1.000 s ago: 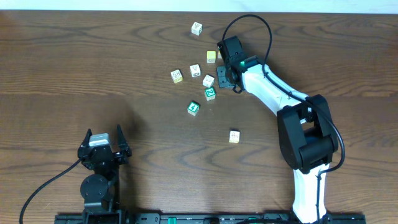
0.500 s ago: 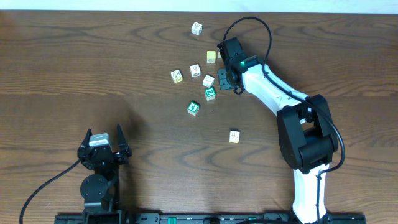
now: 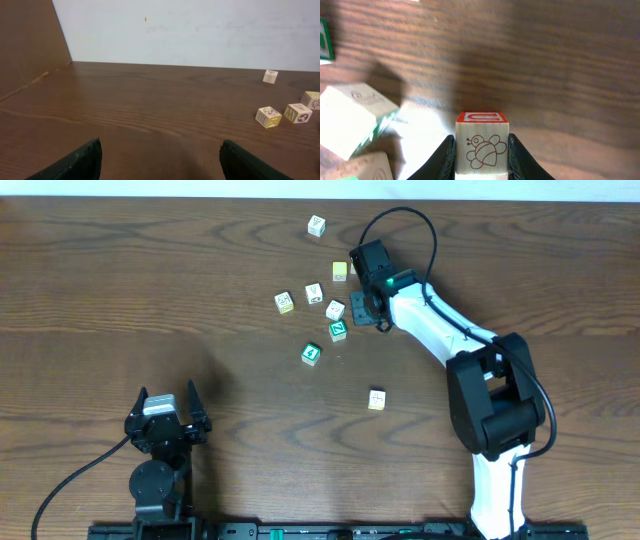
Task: Lift 4 blocks
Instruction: 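Carry the bee block forward and place it beside the blue block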
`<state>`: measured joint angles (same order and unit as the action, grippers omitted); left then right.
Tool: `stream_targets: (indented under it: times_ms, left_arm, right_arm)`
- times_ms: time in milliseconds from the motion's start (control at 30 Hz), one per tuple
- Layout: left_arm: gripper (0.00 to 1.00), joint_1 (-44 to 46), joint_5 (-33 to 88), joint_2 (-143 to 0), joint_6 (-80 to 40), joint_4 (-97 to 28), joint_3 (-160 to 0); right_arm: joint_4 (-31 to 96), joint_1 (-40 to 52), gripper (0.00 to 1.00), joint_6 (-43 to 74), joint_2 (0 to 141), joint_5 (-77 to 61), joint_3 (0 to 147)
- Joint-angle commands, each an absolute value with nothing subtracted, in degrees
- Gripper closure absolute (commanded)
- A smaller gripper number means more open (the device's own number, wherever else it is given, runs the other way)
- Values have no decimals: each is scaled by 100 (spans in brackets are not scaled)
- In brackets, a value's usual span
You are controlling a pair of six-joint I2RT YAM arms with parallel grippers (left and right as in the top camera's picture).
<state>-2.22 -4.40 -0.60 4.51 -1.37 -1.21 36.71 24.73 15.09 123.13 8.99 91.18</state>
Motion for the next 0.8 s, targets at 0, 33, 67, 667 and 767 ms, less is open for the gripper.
stream_targets:
  times_ms: [0, 33, 67, 667, 767]
  left_arm:
    - [25, -250, -513, -34, 425, -381, -23]
    - [24, -250, -513, -34, 425, -381, -23]
    - [24, -250, -513, -34, 425, -381, -23]
    - [24, -250, -513, -34, 425, -381, -23]
    - [25, -250, -513, -34, 425, -381, -23]
  right_arm:
    - [3835, 2517, 91, 1625, 11622, 1116, 9218]
    - [3918, 2508, 91, 1627, 11463, 1114, 9218]
    - [4005, 2506, 92, 1627, 11292, 1116, 9218]
    - [6141, 2799, 99, 3059, 7535, 1472, 7129]
    - [5559, 3017, 98, 3260, 6904, 1452, 5916]
